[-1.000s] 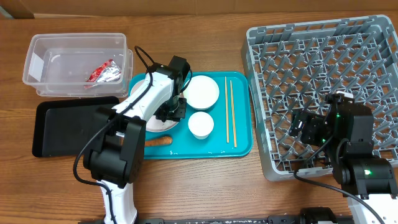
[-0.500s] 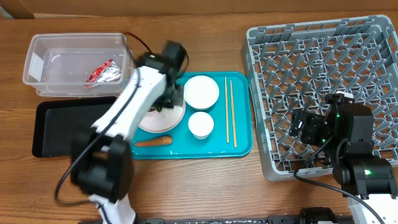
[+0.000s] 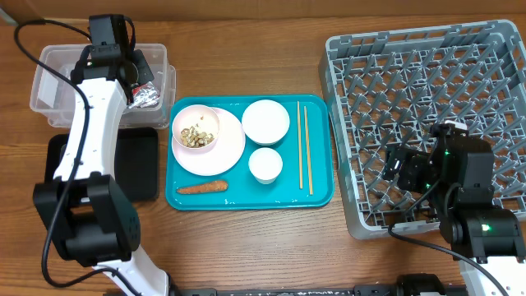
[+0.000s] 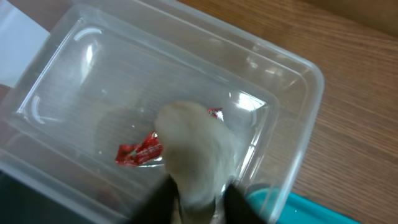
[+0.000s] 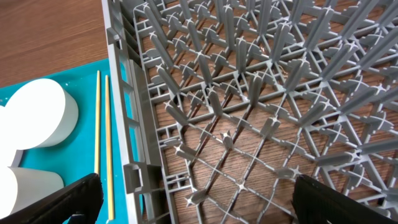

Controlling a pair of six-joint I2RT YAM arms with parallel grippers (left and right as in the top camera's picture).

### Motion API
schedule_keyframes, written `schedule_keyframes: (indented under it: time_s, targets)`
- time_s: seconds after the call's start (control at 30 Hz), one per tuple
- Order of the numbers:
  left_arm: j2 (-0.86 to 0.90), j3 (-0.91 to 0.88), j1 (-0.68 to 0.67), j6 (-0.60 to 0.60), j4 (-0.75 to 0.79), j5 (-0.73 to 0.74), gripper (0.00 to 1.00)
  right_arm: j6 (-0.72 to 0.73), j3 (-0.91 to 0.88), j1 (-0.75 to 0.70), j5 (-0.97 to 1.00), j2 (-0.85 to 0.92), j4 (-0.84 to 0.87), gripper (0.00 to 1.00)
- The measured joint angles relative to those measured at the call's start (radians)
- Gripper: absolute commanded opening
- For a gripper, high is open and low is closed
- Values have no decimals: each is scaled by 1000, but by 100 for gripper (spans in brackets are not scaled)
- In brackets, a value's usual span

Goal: Sort waste into correct bins and load items into the dishwasher
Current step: 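Move the left gripper back and grasp the pink plate rim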

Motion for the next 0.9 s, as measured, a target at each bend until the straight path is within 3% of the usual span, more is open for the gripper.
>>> schedule_keyframes:
  time_s: [0.07, 0.13, 0.3, 0.37, 0.47, 0.7, 0.9]
  targets:
    - [10, 0, 0, 0, 11, 5, 54, 1, 0, 0, 0, 0, 0, 100]
    - [10, 4, -1, 5, -3, 27, 55, 0, 0, 0, 0, 0, 0, 100]
    - [9, 48, -23, 8, -200, 185, 51, 1, 0, 0, 0, 0, 0, 100]
    - [6, 56, -61, 8, -274, 249, 45, 0, 0, 0, 0, 0, 0, 100]
    - [6, 57, -156, 8, -375, 301, 43, 0, 0, 0, 0, 0, 0, 100]
    - [5, 21, -356, -34, -378, 251, 39, 0, 0, 0, 0, 0, 0, 100]
    - [5, -90, -405, -93, -293, 167, 36, 1, 0, 0, 0, 0, -3, 100]
